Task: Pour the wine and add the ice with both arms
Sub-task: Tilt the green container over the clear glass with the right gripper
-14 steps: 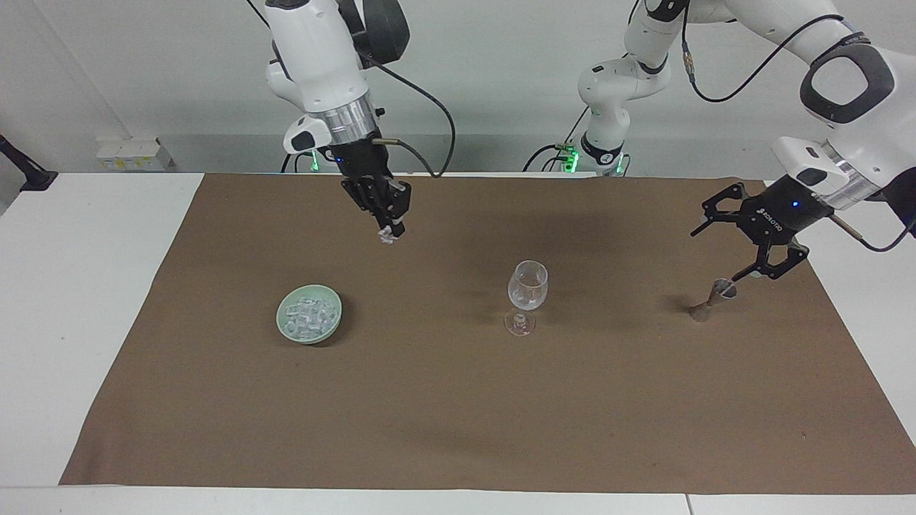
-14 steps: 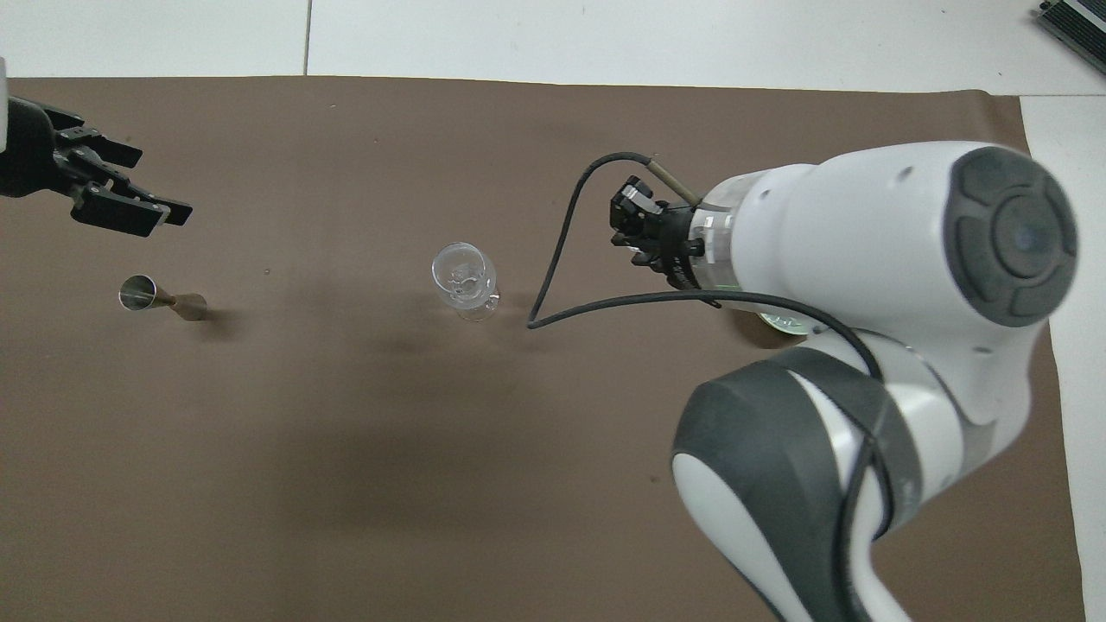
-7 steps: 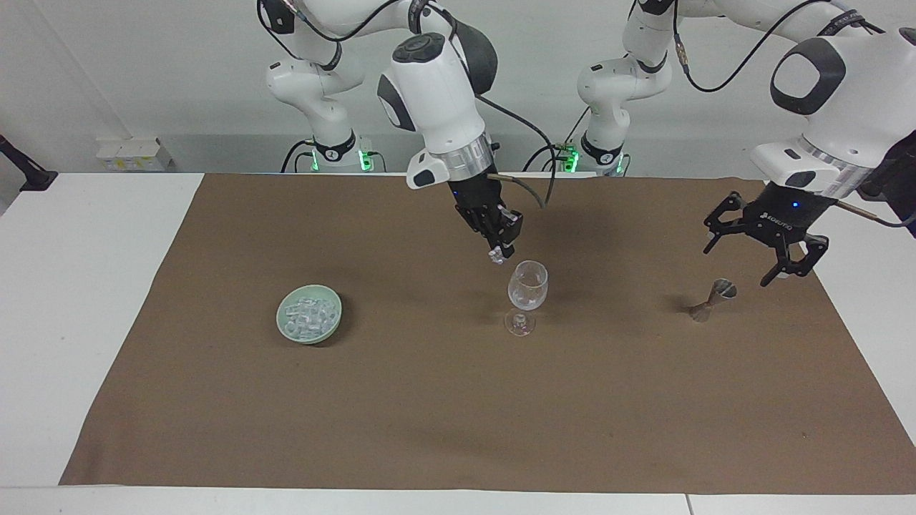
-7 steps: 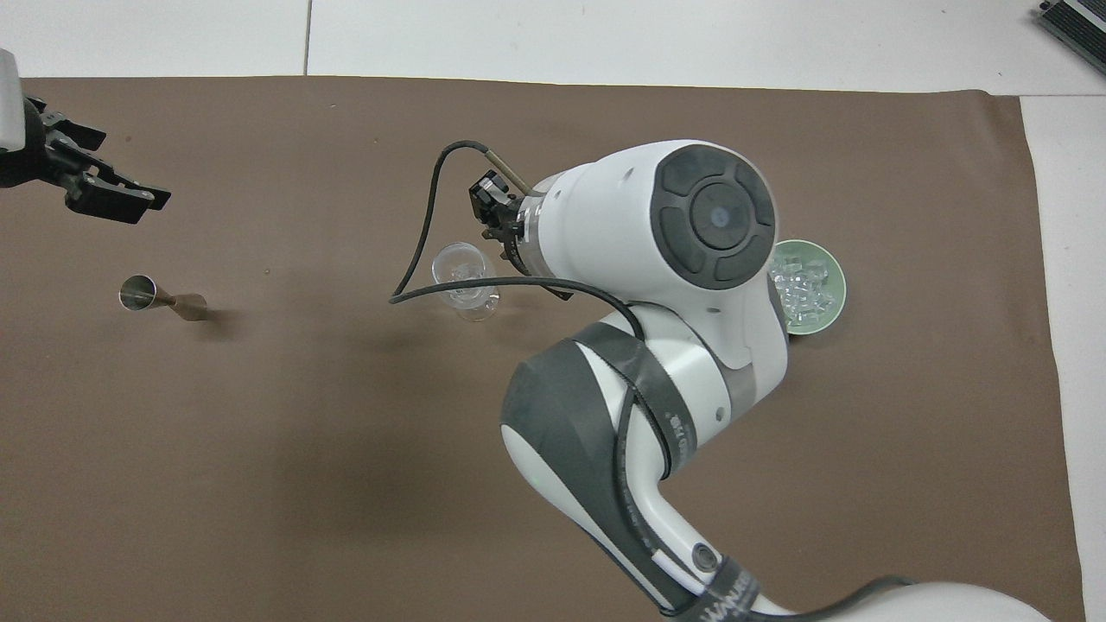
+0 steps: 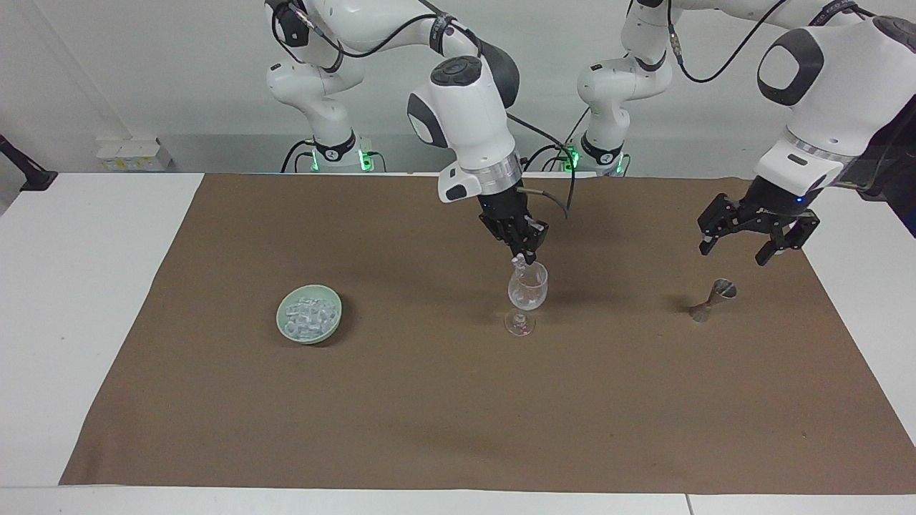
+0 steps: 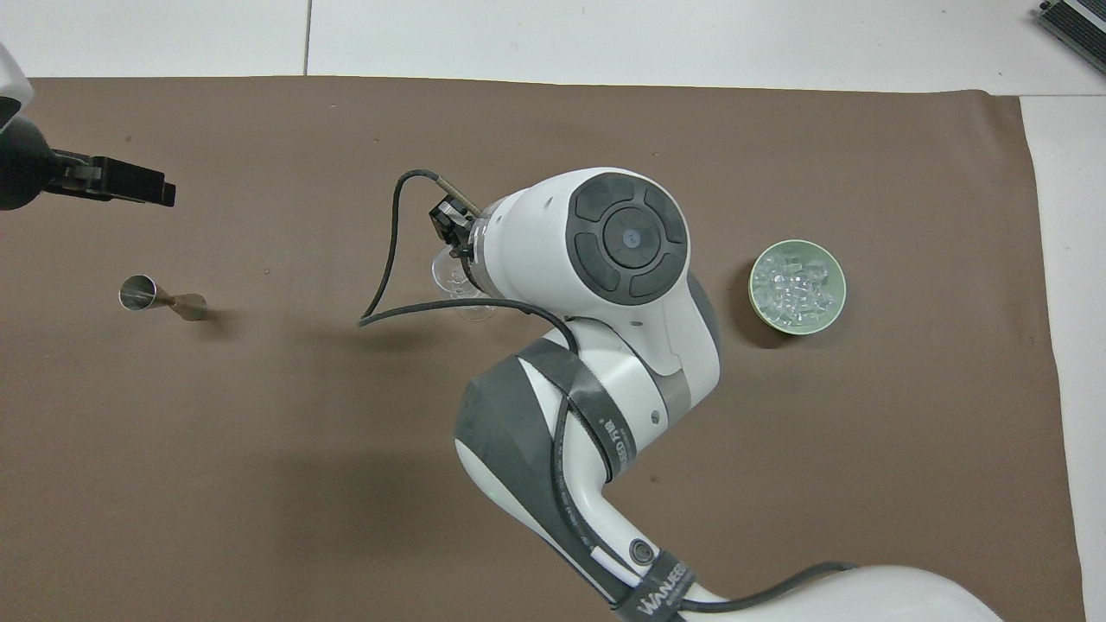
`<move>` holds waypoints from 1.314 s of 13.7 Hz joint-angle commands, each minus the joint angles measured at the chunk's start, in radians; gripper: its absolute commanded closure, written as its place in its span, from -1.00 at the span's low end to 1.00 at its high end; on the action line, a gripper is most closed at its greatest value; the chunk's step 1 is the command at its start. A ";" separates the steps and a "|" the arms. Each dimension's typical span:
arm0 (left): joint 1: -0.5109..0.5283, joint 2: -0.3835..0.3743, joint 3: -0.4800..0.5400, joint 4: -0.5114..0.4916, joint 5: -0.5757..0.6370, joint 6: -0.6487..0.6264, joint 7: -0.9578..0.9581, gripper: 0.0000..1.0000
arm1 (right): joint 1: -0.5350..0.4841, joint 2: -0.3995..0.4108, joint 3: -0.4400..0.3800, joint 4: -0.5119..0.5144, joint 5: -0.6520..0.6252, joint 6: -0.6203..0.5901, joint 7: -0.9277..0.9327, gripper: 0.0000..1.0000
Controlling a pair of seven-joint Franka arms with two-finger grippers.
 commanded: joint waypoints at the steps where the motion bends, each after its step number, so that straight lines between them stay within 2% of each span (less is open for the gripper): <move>1: -0.007 -0.038 0.016 -0.034 0.067 -0.071 -0.066 -1.00 | 0.007 0.016 0.003 0.019 -0.022 0.011 0.033 1.00; 4: 0.011 -0.028 0.019 0.018 0.077 -0.156 -0.071 -1.00 | 0.007 0.018 0.006 0.006 -0.013 0.014 0.036 1.00; 12: 0.033 -0.025 0.018 0.019 0.075 -0.154 -0.060 -1.00 | 0.020 0.067 0.006 -0.006 -0.022 0.097 0.039 1.00; 16: 0.019 -0.025 0.018 0.021 0.087 -0.154 -0.066 -1.00 | 0.020 0.067 0.006 -0.007 -0.023 0.094 0.040 1.00; 17: 0.021 -0.025 0.016 0.021 0.092 -0.154 -0.065 -1.00 | 0.020 0.068 0.006 -0.007 -0.023 0.093 0.040 0.94; 18: 0.022 -0.028 0.016 0.021 0.092 -0.156 -0.065 -1.00 | 0.020 0.067 0.006 -0.006 -0.023 0.088 0.040 0.71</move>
